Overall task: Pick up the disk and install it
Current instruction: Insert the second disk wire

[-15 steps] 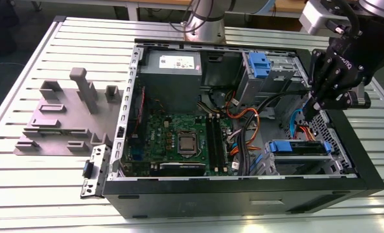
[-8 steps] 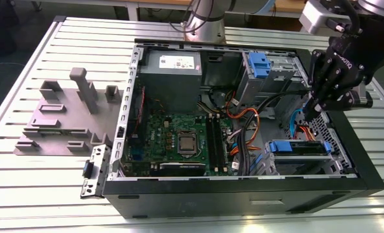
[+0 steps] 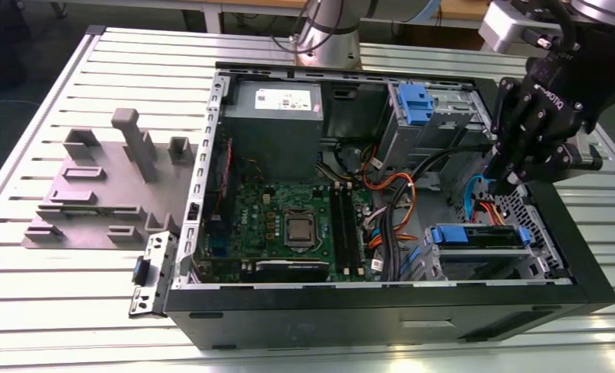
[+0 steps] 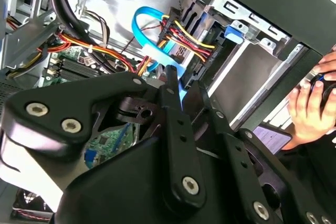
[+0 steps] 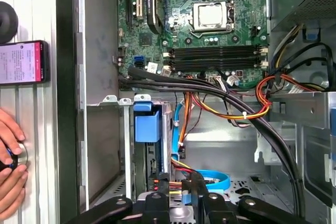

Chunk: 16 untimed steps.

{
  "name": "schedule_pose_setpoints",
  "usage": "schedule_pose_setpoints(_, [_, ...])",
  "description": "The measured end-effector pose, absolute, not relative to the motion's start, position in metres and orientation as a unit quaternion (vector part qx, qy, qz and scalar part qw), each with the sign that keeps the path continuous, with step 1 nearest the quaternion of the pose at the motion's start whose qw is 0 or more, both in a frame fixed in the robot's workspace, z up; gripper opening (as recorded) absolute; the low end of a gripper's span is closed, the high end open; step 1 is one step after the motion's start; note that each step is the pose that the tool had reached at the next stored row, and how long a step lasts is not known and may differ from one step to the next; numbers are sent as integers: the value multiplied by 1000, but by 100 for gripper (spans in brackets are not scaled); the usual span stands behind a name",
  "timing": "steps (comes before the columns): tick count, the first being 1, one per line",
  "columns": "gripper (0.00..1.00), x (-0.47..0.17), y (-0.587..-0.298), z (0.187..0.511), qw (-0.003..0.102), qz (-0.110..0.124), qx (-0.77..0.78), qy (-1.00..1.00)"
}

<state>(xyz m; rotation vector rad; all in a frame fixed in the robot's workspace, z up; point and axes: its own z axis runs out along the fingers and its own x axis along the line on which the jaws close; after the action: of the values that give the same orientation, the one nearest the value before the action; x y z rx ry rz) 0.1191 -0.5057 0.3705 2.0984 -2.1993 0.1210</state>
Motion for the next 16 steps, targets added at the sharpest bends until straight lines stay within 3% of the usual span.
schedule_pose_setpoints(8, [31, 119, -504, 363, 60, 50, 688, -721])
schedule_pose_setpoints(16, [31, 120, -502, 358, 62, 52, 688, -721])
